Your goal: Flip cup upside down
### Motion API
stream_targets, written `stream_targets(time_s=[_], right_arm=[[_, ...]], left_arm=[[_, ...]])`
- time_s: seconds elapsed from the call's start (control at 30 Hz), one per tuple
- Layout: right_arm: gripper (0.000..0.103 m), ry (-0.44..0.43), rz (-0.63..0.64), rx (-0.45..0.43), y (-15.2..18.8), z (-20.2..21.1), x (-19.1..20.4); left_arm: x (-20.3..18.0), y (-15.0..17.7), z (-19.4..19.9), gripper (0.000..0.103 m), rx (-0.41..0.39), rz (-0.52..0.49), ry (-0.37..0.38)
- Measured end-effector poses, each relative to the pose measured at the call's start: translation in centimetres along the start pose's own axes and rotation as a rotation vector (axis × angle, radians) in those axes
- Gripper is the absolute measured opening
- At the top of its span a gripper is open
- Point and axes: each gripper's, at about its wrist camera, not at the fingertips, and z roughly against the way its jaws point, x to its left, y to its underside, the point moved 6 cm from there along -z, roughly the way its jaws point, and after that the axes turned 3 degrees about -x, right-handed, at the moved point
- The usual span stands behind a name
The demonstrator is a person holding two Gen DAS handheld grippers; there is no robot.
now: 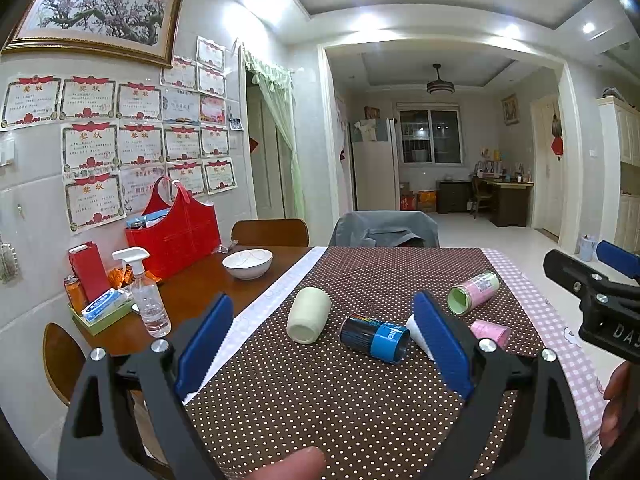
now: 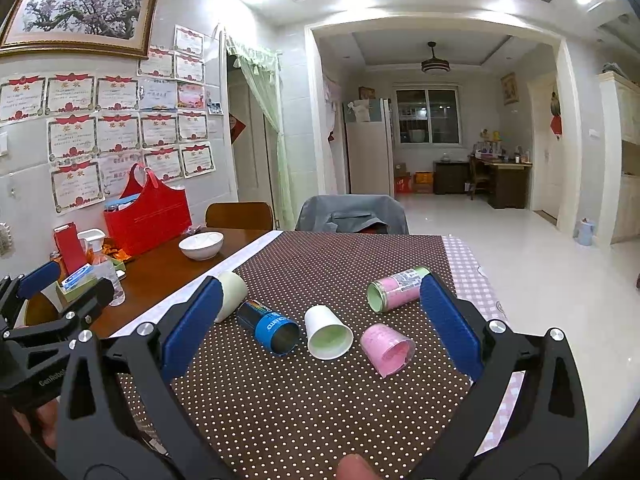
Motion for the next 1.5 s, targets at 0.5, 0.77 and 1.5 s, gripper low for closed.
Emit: stream_targets(time_s=[0.5, 0.77, 1.5], right_arm=[[0.097, 0.004, -0.003, 0.005, 0.1, -0.2, -0.3], [0.097, 0.007, -0.002, 0.006, 0.1, -0.4, -0.3], [0.097, -0.002, 0.005, 0.058, 0.9, -3.7, -0.4]], left_arm=[[-0.4, 0.2, -0.3, 0.090, 0.001, 0.002, 0.004], [-0.8, 0.2, -0.5, 0.090, 0.002, 0.003, 0.010], [-1.0, 0.8, -3.1, 0.090, 0.054, -0.006, 0.015]])
